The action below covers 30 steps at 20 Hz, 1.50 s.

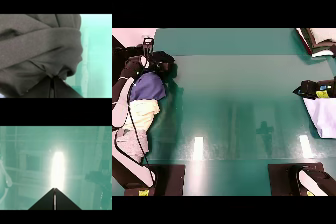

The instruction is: Fold the shirts.

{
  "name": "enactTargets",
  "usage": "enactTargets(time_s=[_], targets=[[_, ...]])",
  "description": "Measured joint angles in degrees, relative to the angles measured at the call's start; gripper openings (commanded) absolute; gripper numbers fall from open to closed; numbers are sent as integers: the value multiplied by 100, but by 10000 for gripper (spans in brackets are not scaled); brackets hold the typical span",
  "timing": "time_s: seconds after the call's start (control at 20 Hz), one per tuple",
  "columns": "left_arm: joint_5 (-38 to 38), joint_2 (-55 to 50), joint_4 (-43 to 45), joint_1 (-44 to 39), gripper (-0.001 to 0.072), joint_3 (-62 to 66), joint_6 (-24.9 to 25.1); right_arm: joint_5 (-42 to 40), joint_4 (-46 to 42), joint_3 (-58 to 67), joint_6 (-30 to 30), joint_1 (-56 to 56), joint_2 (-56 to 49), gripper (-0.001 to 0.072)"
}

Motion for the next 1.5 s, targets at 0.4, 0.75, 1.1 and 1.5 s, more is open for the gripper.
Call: enactTargets(time_s=[0.4, 0.75, 1.1, 1.5], targets=[[-1355, 686, -647, -334, 23, 1718, 470, -234, 0, 361, 0, 2, 4, 17], [-2500, 2730, -3130, -1198, 23, 2223, 2059, -560, 2, 1794, 0, -39, 4, 17], [-3713, 3416, -3910, -2201, 24, 1320, 2378, -586, 2, 2726, 0, -50, 9, 17], [-4074, 2726, -3624, -1915, 493, -404, 1803, -74, -7, 2885, -2, -50, 9, 17]])
